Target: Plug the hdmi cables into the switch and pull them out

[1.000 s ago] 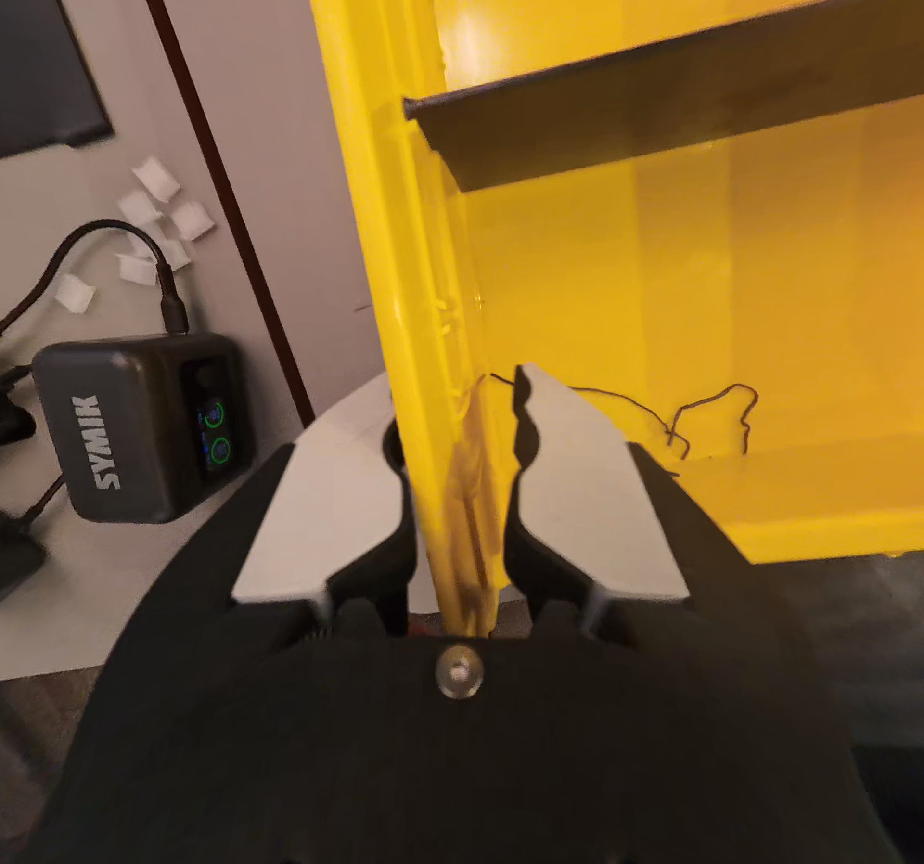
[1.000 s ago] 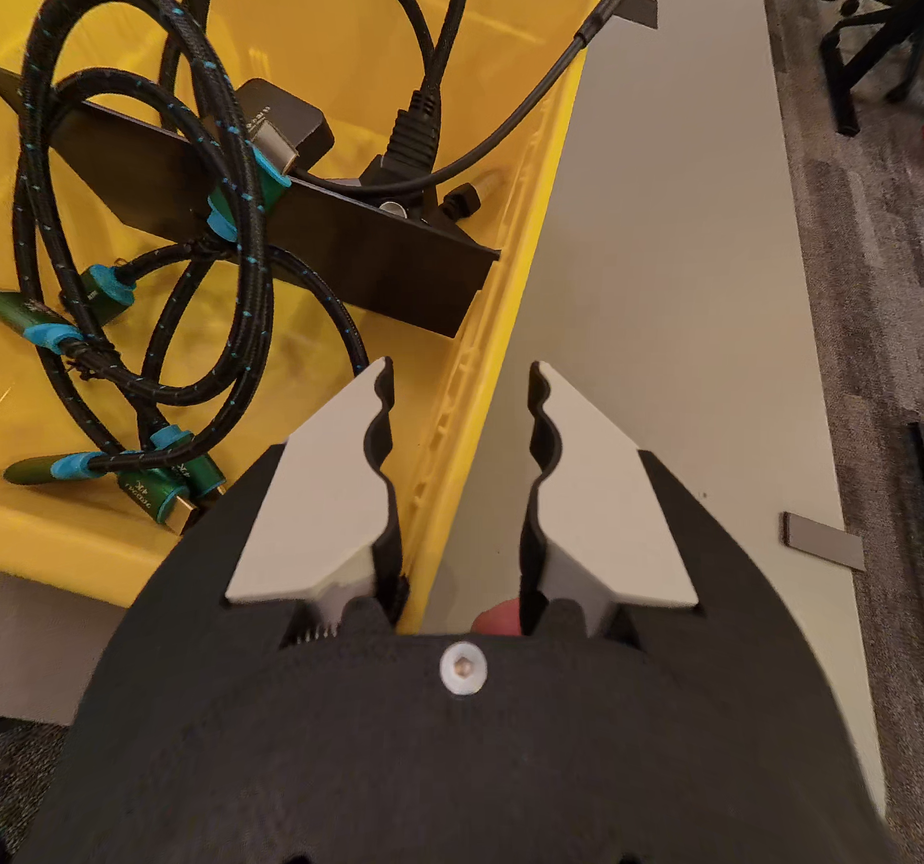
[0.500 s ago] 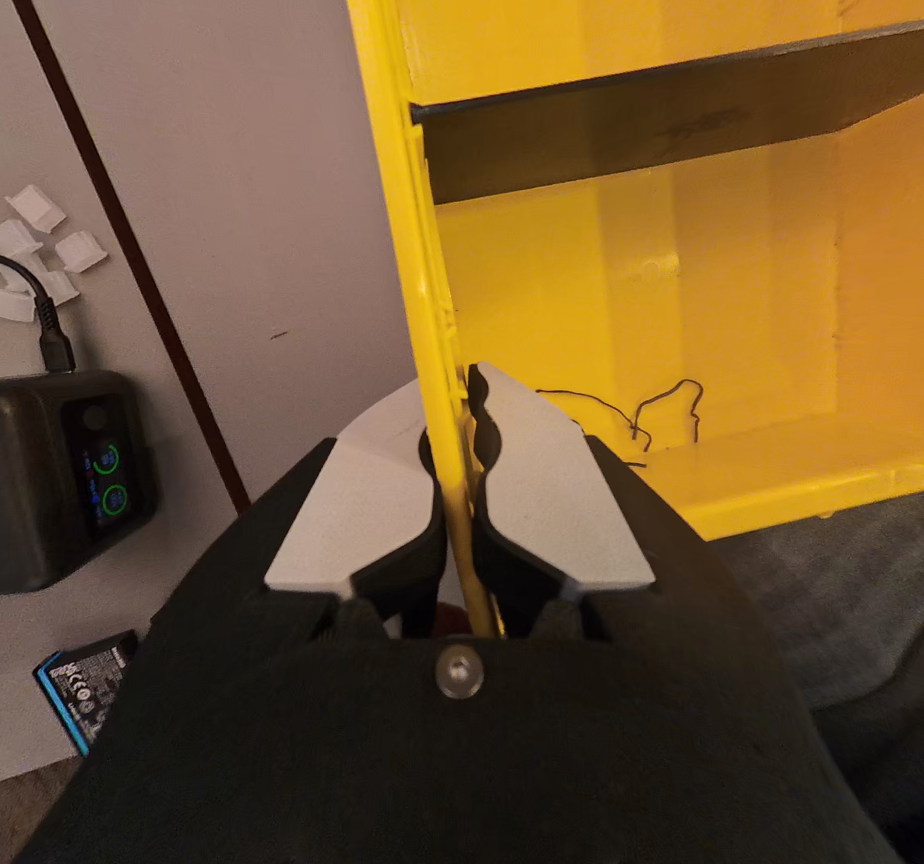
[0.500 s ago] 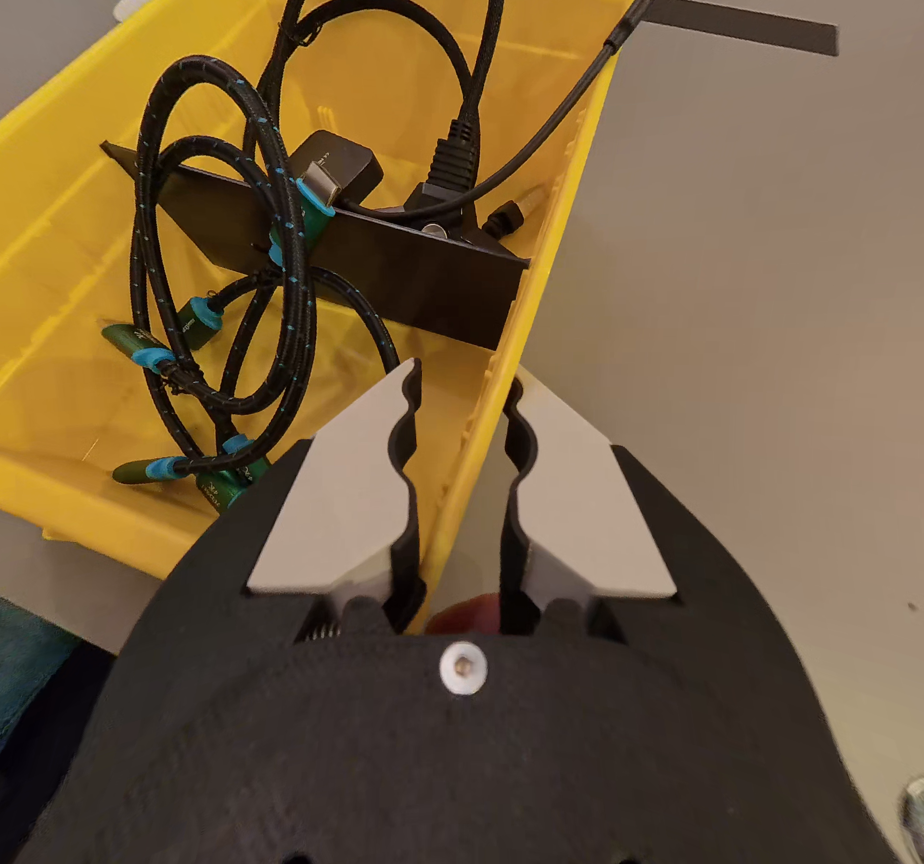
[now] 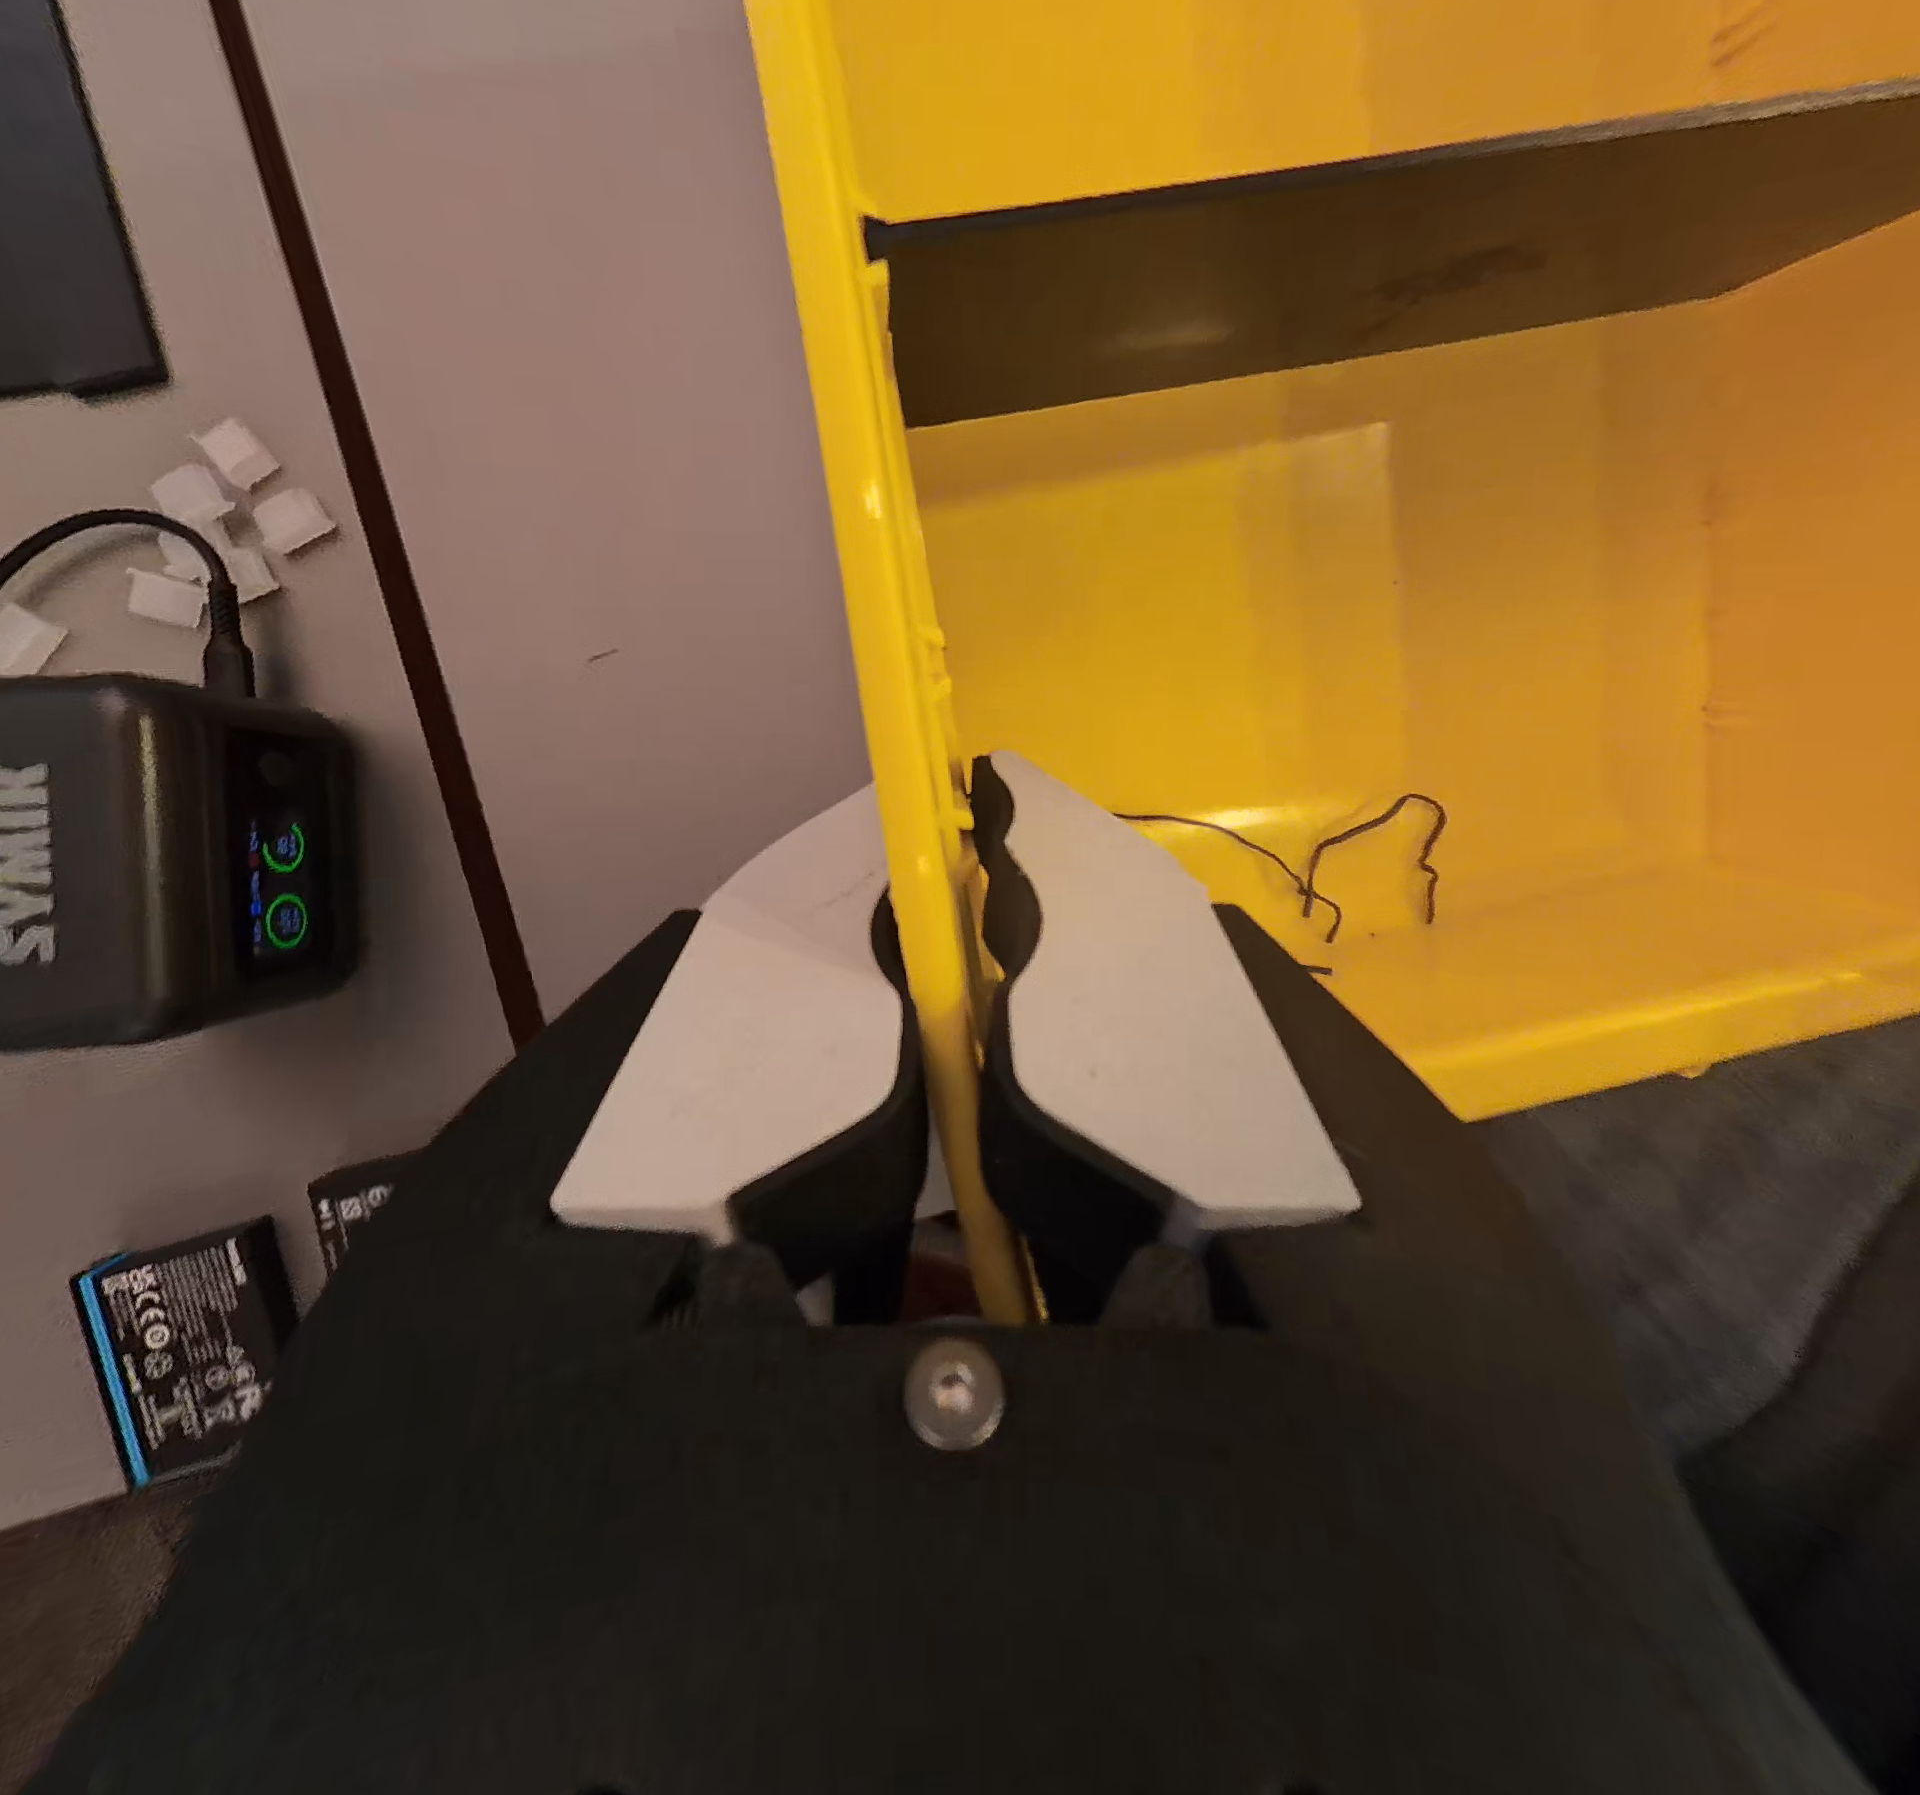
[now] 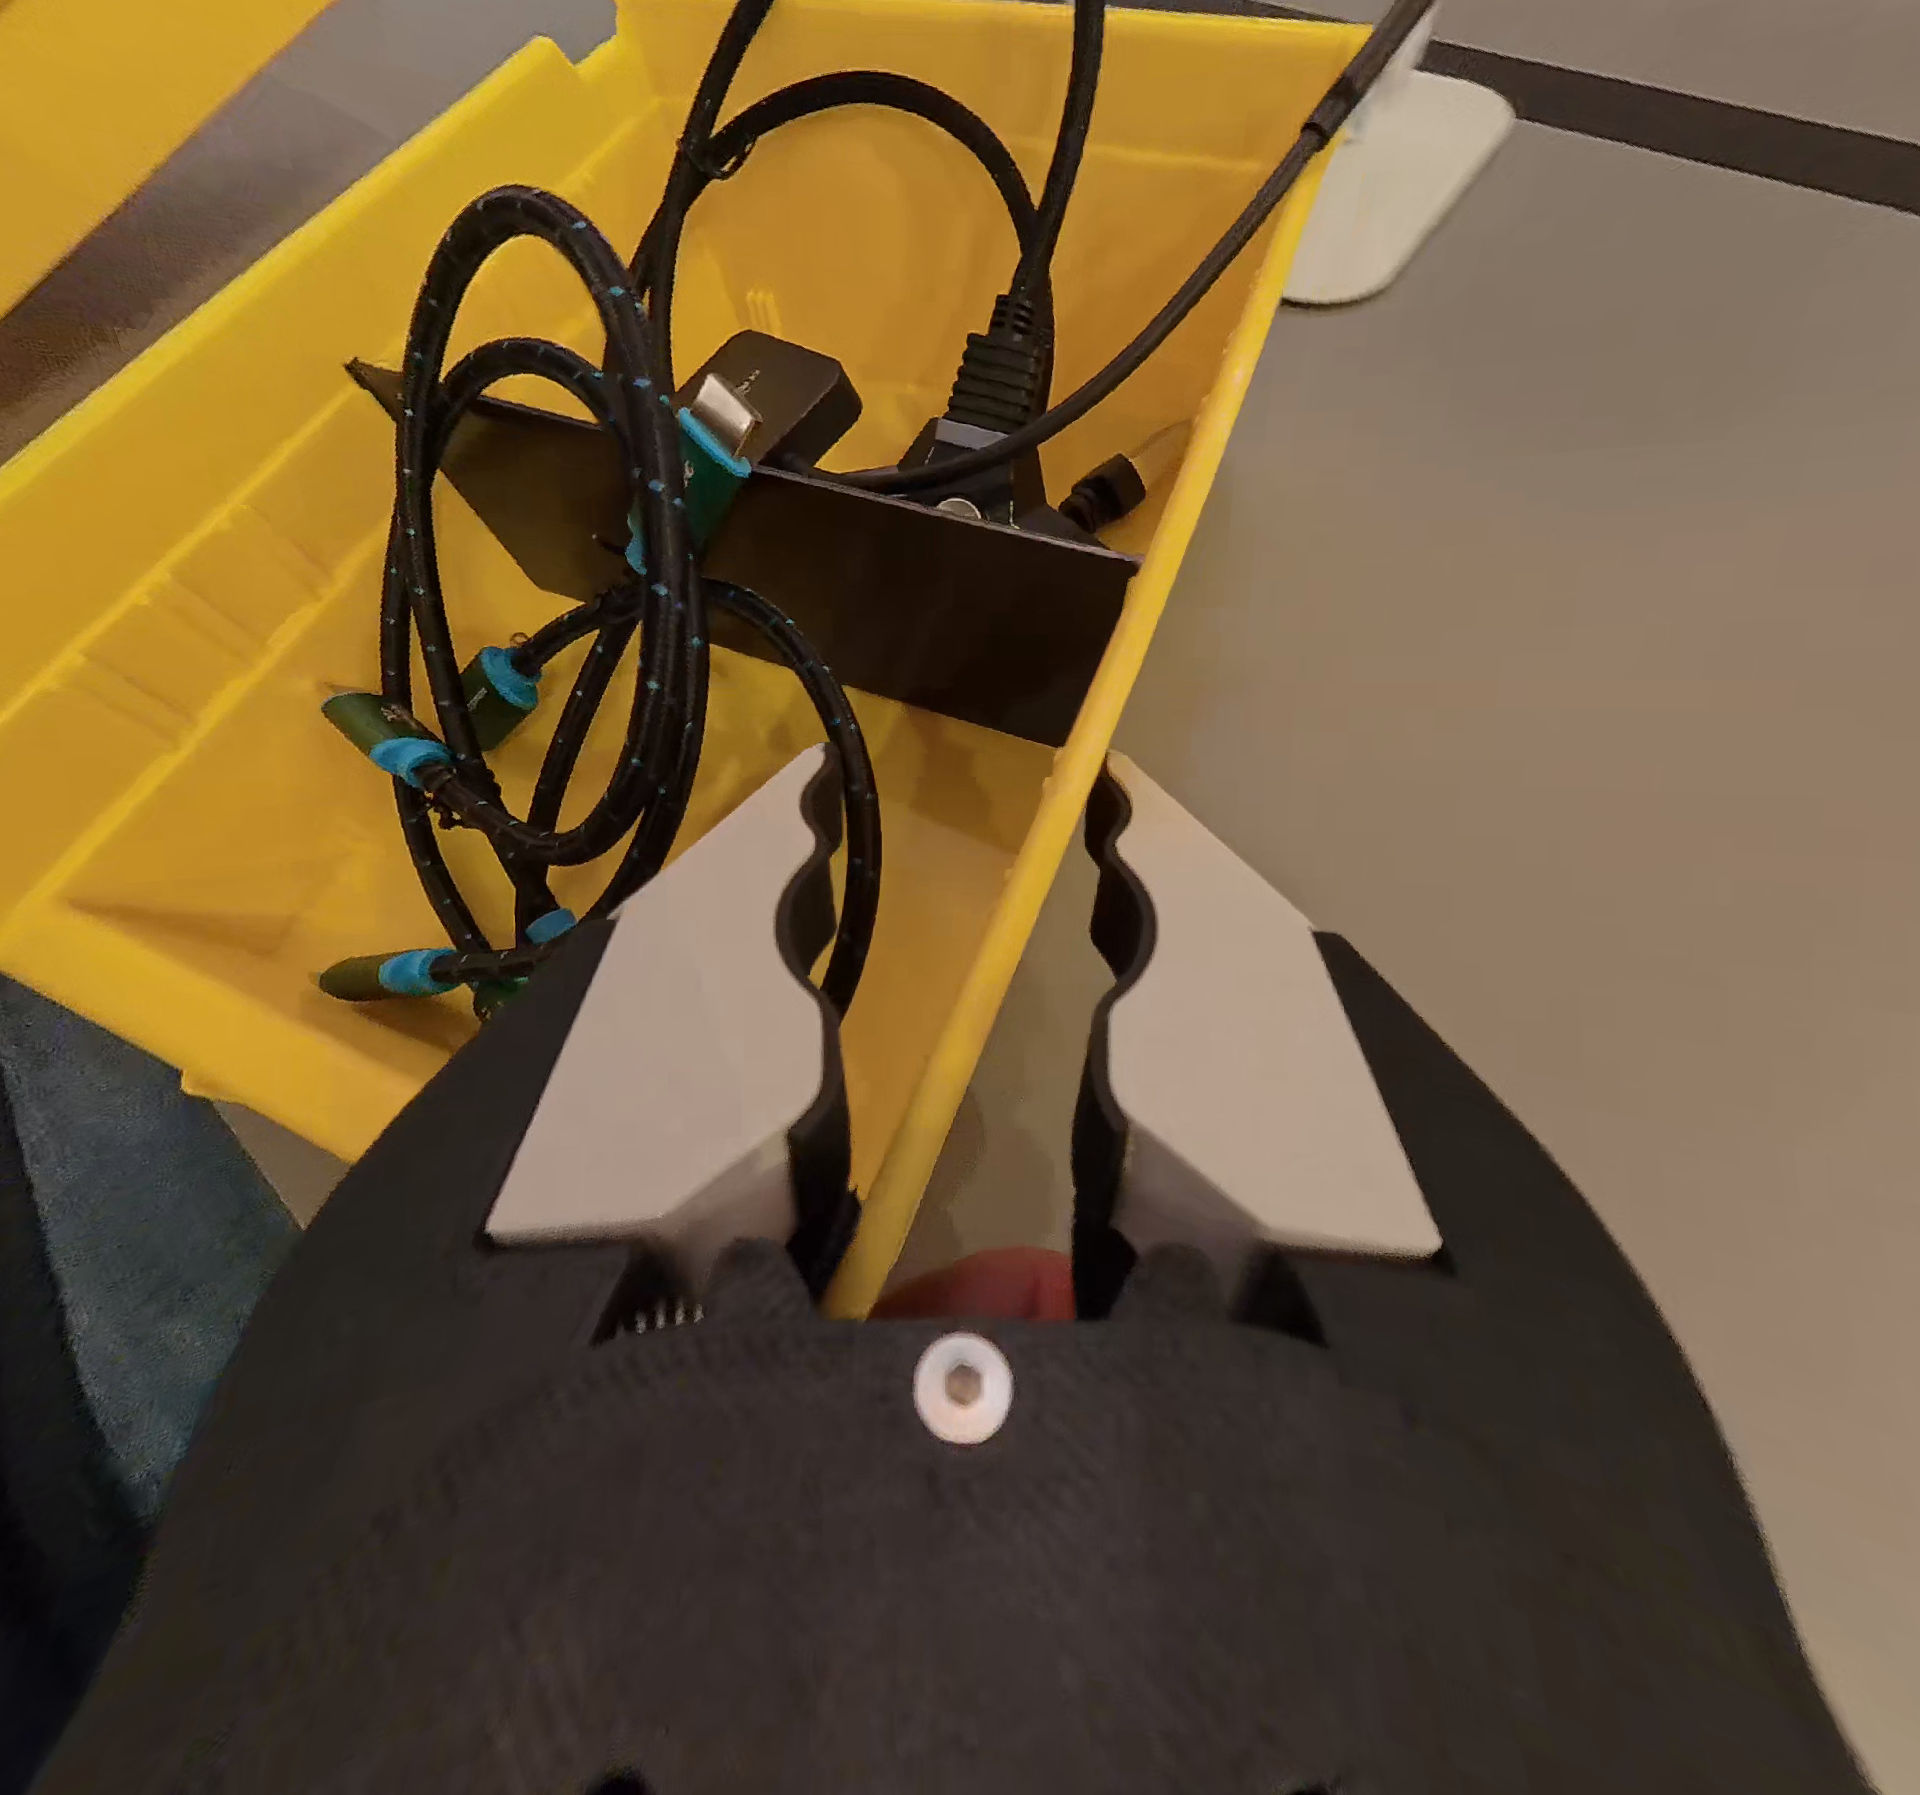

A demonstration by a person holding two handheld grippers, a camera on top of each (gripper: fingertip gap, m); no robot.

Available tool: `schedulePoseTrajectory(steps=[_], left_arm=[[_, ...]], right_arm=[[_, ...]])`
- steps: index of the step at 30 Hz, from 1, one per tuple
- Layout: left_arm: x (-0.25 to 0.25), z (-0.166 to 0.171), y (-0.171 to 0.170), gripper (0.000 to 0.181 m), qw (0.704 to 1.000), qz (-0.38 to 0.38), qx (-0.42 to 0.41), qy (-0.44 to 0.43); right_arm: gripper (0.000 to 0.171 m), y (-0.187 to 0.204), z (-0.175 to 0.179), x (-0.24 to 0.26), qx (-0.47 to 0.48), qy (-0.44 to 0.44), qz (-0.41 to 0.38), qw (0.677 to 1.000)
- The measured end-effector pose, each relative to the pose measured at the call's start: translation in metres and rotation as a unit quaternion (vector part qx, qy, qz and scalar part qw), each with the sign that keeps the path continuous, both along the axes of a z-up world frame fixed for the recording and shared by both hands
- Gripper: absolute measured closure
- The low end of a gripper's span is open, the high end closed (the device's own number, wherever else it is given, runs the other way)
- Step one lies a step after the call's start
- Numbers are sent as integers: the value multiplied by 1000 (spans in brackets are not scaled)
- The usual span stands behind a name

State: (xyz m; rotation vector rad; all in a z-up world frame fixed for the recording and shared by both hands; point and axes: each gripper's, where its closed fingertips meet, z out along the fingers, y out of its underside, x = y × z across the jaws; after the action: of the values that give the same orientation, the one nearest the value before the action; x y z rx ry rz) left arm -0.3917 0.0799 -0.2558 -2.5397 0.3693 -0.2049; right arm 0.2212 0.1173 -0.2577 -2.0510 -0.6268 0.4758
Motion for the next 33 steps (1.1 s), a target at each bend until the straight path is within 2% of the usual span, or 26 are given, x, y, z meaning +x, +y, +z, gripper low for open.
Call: schedulePoseTrajectory(steps=[4,10,12,20,22,24,27,33], left_arm=[[-8,8,-7,176,1000,14,17,1],[-16,29,-14,176,998,28,49,-9],[-18,40,-17,176,998,31,60,-16],[-20,104,-29,176,990,42,132,-25],[-16,118,-30,176,988,38,148,-26],[-7,128,-31,176,986,31,162,-30],[16,138,-28,176,983,12,177,-37],[99,138,-3,177,982,-77,170,-39]], right_arm=[[106,-3,1,-64,2,15,44,999],[94,-4,3,-150,-1,40,96,995],[92,-3,4,-177,-2,55,106,993],[62,-14,14,-280,-27,138,170,975],[67,-18,15,-301,-46,161,203,965],[67,-16,22,-308,-51,181,212,959],[70,-10,44,-295,-5,189,202,961],[72,-28,113,-225,131,217,195,947]])
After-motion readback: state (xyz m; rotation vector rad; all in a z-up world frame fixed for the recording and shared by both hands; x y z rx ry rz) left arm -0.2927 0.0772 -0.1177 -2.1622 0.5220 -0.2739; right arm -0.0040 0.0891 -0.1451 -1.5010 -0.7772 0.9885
